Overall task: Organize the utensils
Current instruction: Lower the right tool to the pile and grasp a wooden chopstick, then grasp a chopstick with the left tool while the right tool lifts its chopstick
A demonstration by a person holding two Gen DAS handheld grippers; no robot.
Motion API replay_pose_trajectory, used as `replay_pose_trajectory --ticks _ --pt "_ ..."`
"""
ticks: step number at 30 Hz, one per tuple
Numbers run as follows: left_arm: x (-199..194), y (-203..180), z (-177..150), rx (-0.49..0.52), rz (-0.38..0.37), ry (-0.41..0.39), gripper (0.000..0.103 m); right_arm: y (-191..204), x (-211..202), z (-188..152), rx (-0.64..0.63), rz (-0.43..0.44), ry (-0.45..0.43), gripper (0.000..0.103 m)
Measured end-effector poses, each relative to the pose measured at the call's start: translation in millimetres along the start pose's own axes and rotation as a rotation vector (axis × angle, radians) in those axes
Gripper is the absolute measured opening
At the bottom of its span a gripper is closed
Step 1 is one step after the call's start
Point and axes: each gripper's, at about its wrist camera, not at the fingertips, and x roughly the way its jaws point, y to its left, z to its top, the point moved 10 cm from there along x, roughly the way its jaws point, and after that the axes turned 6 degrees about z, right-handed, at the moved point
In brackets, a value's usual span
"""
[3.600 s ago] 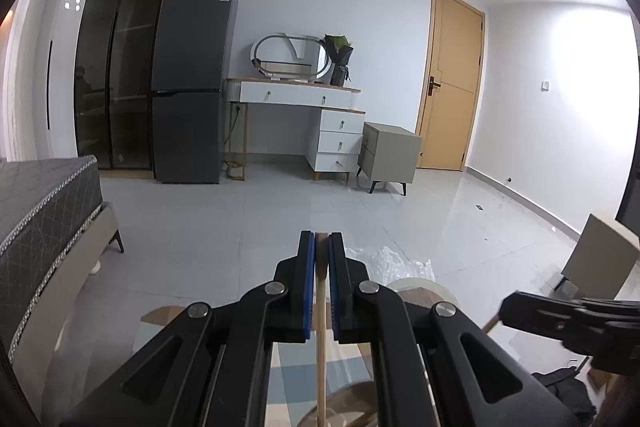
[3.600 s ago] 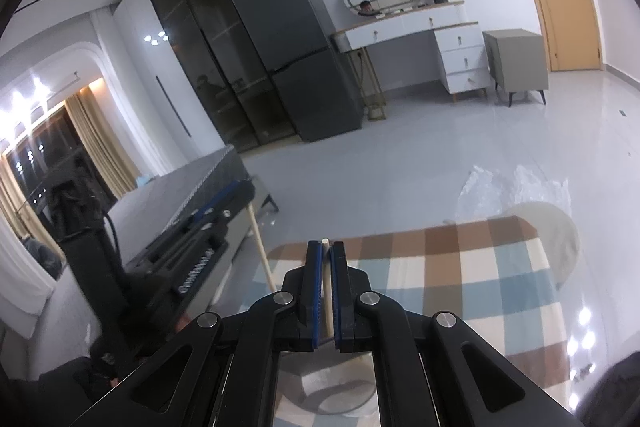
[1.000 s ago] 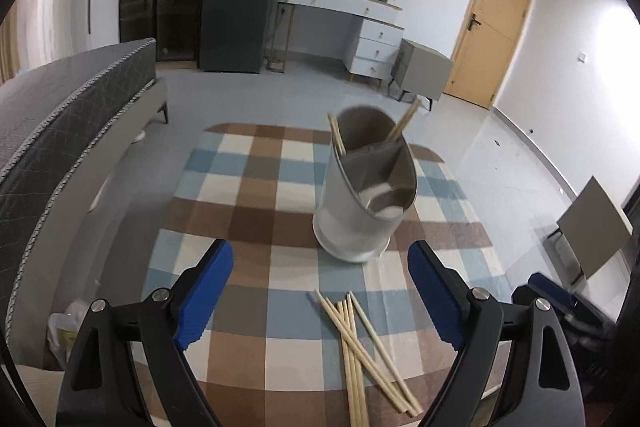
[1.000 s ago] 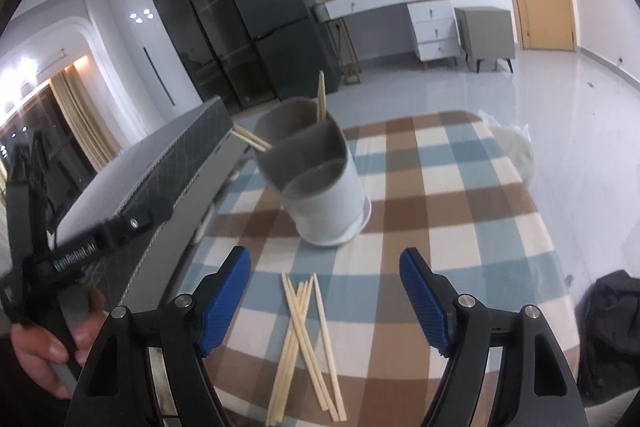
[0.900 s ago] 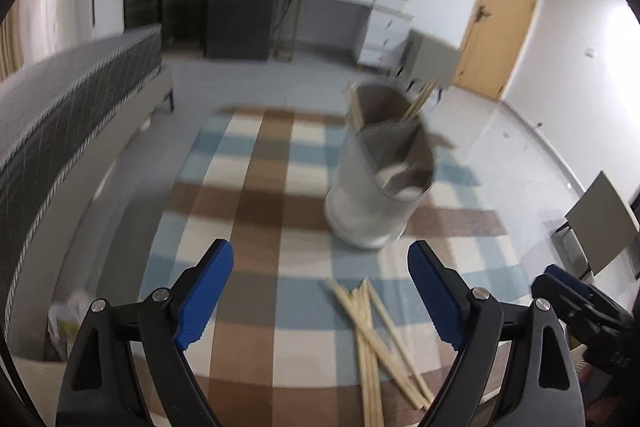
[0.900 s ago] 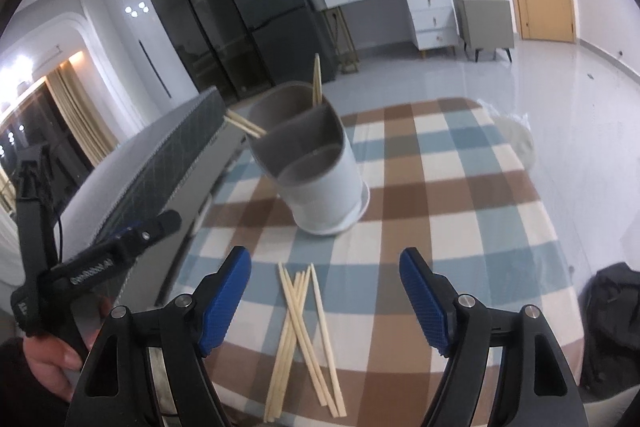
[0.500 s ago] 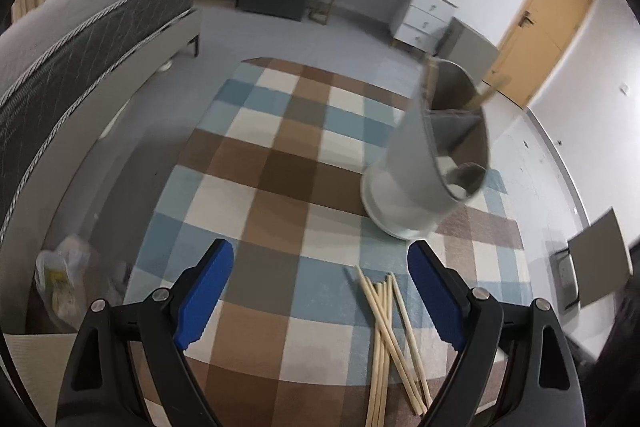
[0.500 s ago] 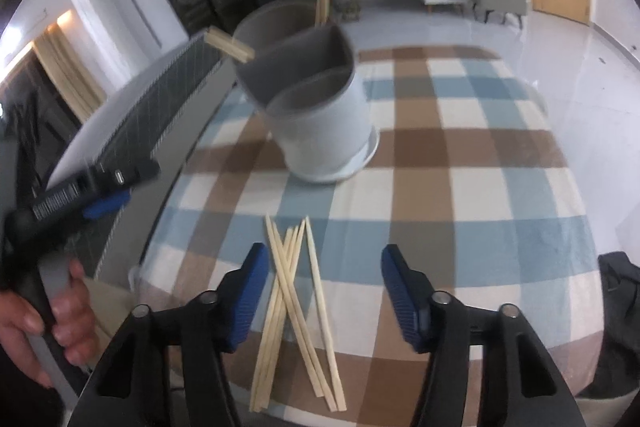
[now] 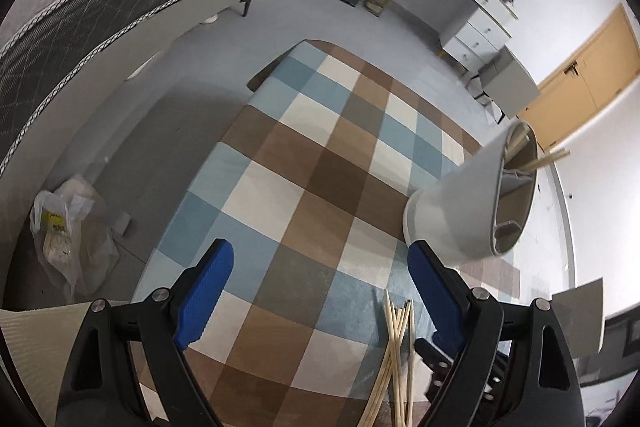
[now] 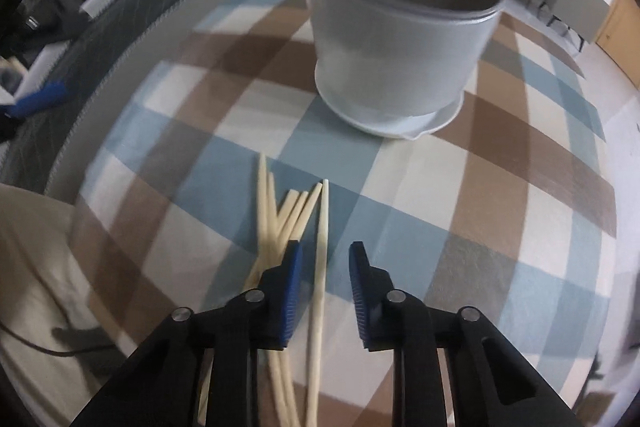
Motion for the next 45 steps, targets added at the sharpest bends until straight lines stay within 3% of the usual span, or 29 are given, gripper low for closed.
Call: replay_pose_trajectory --ticks 12,22,28,35,38,41,45 --pt "1.3 8.6 7.1 -0.047 -0.008 0.020 0.086 2.7 19.0 13.6 -0.099 -0.085 0.060 0.013" --pt "9.8 14.1 4.0 -0.033 0.001 0.046 0.086 -0.9 17.7 19.7 -0.041 -0.037 -0.005 0.003" --pt "25.8 -4.2 -16.9 0.043 -0.029 0.112 0.086 -27.7 -27.2 22.5 0.092 0.025 -0.160 0.003" --pt "57.7 -36.9 -67.1 0.173 -0.075 0.276 0.085 -63.5 -98.3 19.2 0.249 0.122 -0.356 0.003" --pt "68.7 -43.1 -81.1 0.165 -0.103 0.330 0.084 -76.1 -116.6 15.8 0.314 0.151 -0.414 0.003" --pt "75.6 -44.7 -86.9 0.133 -0.122 0.361 0.073 -84.8 -128.6 19.3 0.358 0.168 -0.456 0.003" --pt "78.2 -51.4 -90.5 0.105 -0.154 0.375 0.072 -91.4 -138.5 19.0 0.384 0.183 -0.492 0.003"
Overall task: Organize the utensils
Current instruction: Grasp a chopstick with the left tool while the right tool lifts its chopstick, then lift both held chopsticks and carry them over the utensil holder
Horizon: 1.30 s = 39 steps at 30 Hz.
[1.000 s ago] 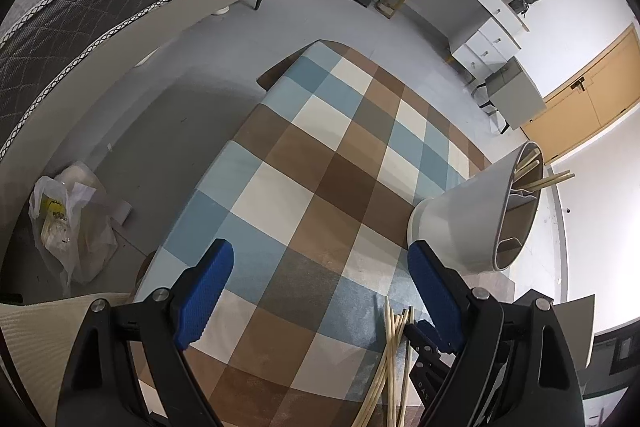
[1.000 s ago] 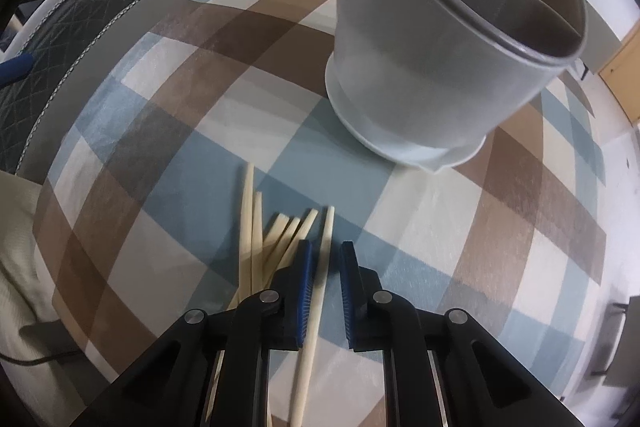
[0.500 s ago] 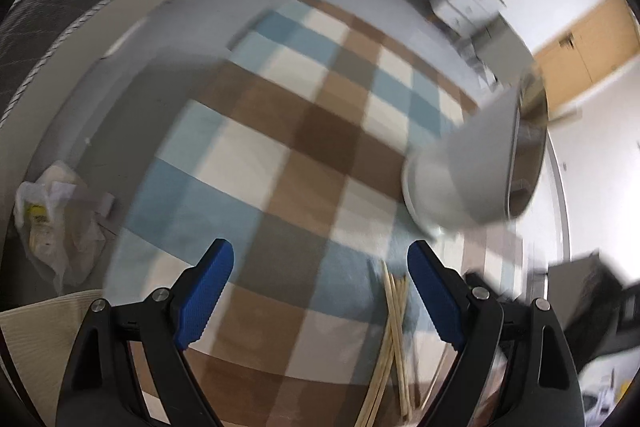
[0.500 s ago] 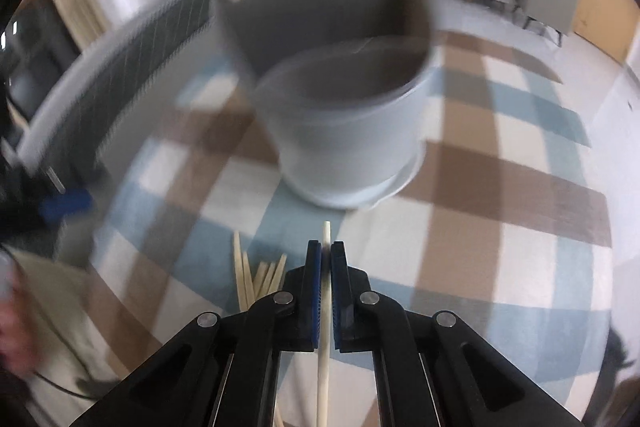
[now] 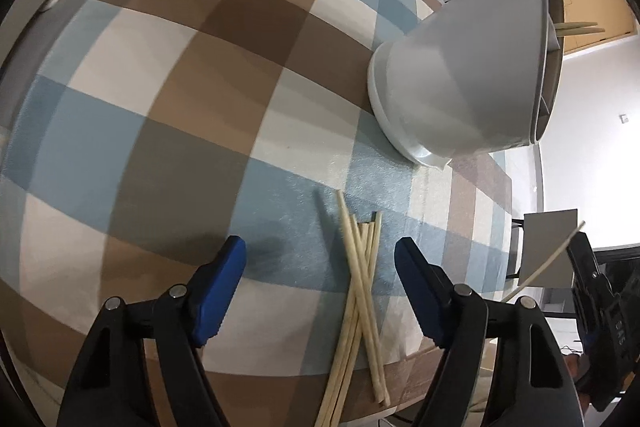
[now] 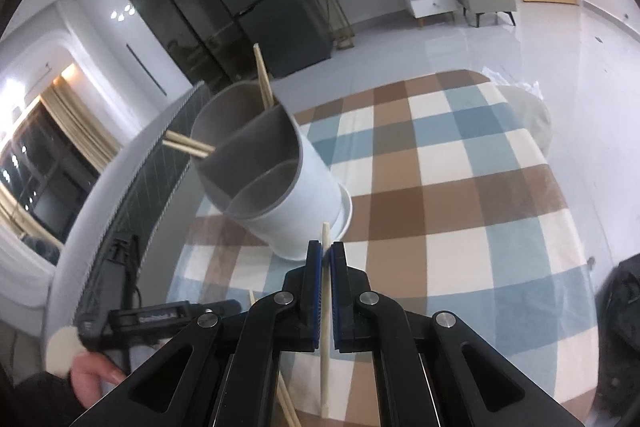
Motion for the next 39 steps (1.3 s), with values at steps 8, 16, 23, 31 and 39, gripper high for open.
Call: replay_pose_trajectory --ticks 8,16,23,31,39 --pt "0.0 -5.0 14.4 -0.029 0.007 -0.012 0.061 6.0 -4.3 2.2 -0.010 0.028 -0.016 0.003" --pt "3.0 0.6 19.3 -0.045 0.139 0.006 0.038 7.6 -9.3 5.6 0.000 0.041 -0.036 0.003" --pt "2.7 2.5 17.1 -0.055 0.205 0.009 0.028 8.5 -13.7 8.8 0.021 0.059 -0.048 0.003" --pt "2.2 5.0 15.3 -0.058 0.307 0.022 0.003 10.1 -17.9 11.8 0.032 0.074 -0.056 0.003" --pt "-5.8 4.8 11.9 -0.073 0.334 -0.033 0.000 10.6 -20.4 13.0 0.023 0.068 -0.064 0.003"
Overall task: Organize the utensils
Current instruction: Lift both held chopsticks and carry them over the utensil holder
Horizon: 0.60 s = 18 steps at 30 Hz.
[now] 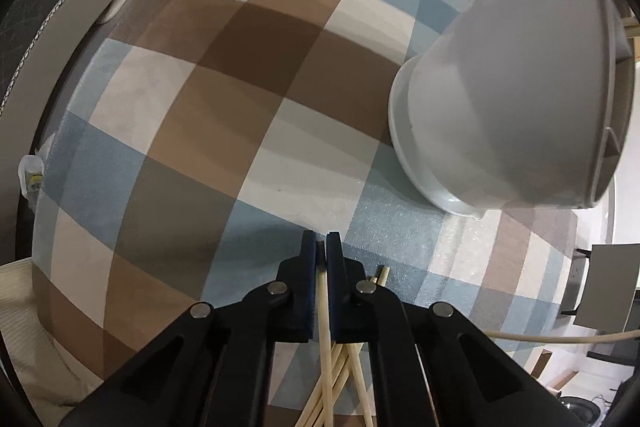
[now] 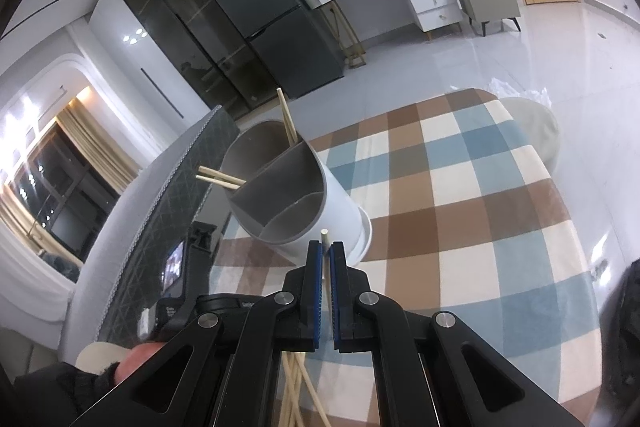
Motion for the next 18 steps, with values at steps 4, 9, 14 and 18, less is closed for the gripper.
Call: replay_pose_trajectory --ticks 4,9,14,18 --pt "-15.3 2.6 -2.7 -0.006 -0.048 -0.037 0.000 1.0 -1.5 0.2 -0.002 -0.003 -0.005 0.003" --pt "-44.8 -12.2 3.2 0.036 -0.113 -0.147 0.000 6.5 -3.2 -2.0 -0.036 -0.013 -0.011 0.003" --pt "-83.5 -28.1 1.5 0.125 -0.179 -0.290 0.000 20.1 -6.7 -4.7 -0.094 -0.019 -0.029 0.003" --pt "-116.3 -53.2 -3.0 0.229 -0.230 -0.435 0.000 26.8 -12.5 -10.7 -0.109 -0.025 -0.042 0.003"
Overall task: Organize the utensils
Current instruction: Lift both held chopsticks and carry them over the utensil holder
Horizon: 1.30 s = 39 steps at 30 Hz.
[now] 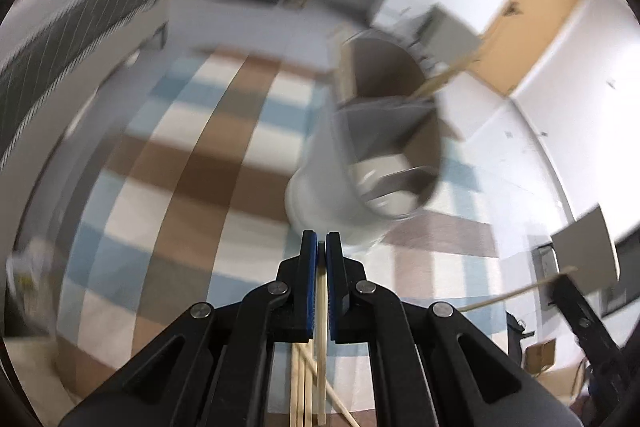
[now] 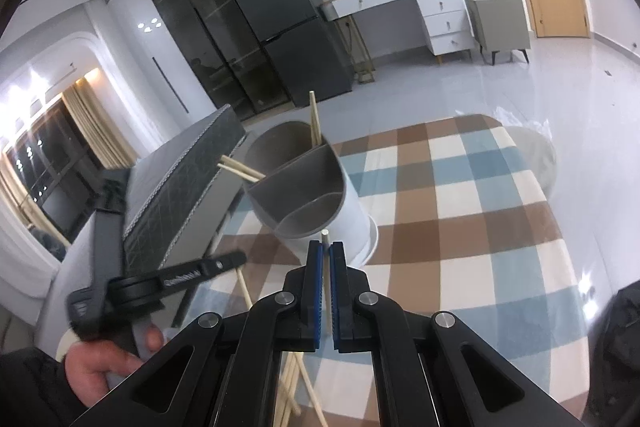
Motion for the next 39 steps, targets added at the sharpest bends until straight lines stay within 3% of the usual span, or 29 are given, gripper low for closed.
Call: replay_pose_trajectory --ticks 8,13,31,39 --pt "-36.6 -25.9 16.2 0.166 -0.078 -0.181 0.000 8.0 -11.3 -10.5 -0.003 -0.034 -0.017 0.003" --pt "-42.8 -27.1 16.2 0.204 -0.110 -0.208 0.000 14.4 -16.6 -15.8 -0.011 -0.062 -0.021 0.003" --pt "-61.3 -22.9 14.8 0.270 -0.144 -0.158 0.000 36.9 -21.0 -14.6 -0.079 -0.136 -0.030 0.003" --pt "-66.0 -16.5 28.5 0.223 -0.146 -0.130 0.000 36.1 -24.1 -1.5 -0.057 -0.141 -0.050 0.003"
